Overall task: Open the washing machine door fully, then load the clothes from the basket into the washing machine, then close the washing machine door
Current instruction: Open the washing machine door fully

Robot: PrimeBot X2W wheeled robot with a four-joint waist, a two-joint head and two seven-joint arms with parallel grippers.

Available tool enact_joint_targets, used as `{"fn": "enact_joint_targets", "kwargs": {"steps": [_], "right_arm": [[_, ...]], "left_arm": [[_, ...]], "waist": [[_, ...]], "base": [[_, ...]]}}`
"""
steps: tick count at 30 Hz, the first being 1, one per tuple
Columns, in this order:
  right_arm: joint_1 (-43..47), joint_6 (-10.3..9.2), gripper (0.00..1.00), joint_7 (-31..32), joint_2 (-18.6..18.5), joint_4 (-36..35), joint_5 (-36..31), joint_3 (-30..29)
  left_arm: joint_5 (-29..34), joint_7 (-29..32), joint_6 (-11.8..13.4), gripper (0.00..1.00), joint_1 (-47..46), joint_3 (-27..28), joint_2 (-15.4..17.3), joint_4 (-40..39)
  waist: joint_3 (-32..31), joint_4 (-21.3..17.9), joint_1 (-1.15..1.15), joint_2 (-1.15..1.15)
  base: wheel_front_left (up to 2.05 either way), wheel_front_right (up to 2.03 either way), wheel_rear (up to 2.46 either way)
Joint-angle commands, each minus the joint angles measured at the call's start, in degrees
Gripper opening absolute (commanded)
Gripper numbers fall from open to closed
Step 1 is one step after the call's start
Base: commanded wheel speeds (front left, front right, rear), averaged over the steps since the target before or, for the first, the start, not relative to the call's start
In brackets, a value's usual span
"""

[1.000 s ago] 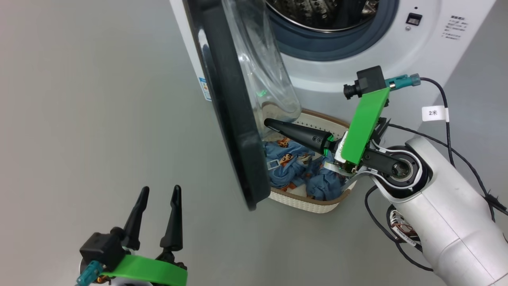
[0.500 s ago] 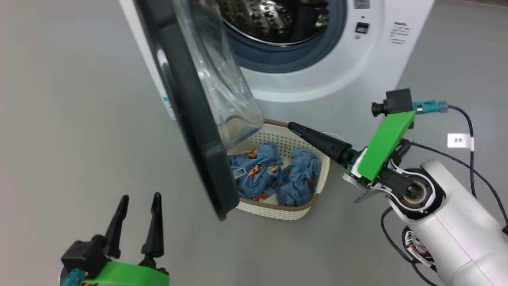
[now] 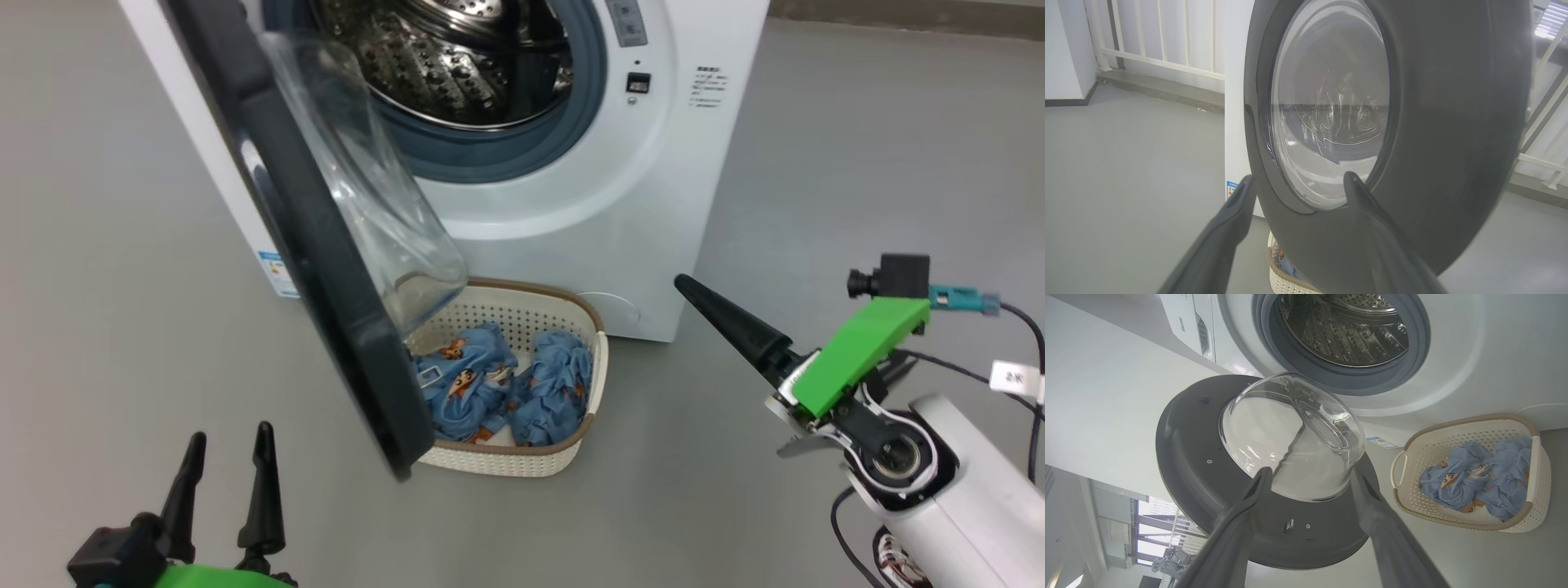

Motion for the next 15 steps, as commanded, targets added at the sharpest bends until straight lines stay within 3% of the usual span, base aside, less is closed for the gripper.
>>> {"fn": "enact_joint_targets", "kwargs": {"steps": [1, 15], "right_arm": [[1.8, 0.44, 1.00, -2.2, -0.7, -1.8, -0.7, -0.2], [10.1, 0.44, 1.00, -18.5, -4.0, -4.4, -3.2, -1.8]], "left_arm": [[-0.3, -0.4, 0.0, 1.00, -0.3, 2.4, 1.4, -1.6], [0.2, -0.4, 0.0, 1.00, 1.4, 4.8, 1.1, -2.6]], "waist": [[-0.9, -1.7, 0.00, 0.00], [-1.7, -5.3, 0.00, 0.00]], "base": [[0.00, 0.00, 0.00], [0.00, 0.00, 0.00]]}}
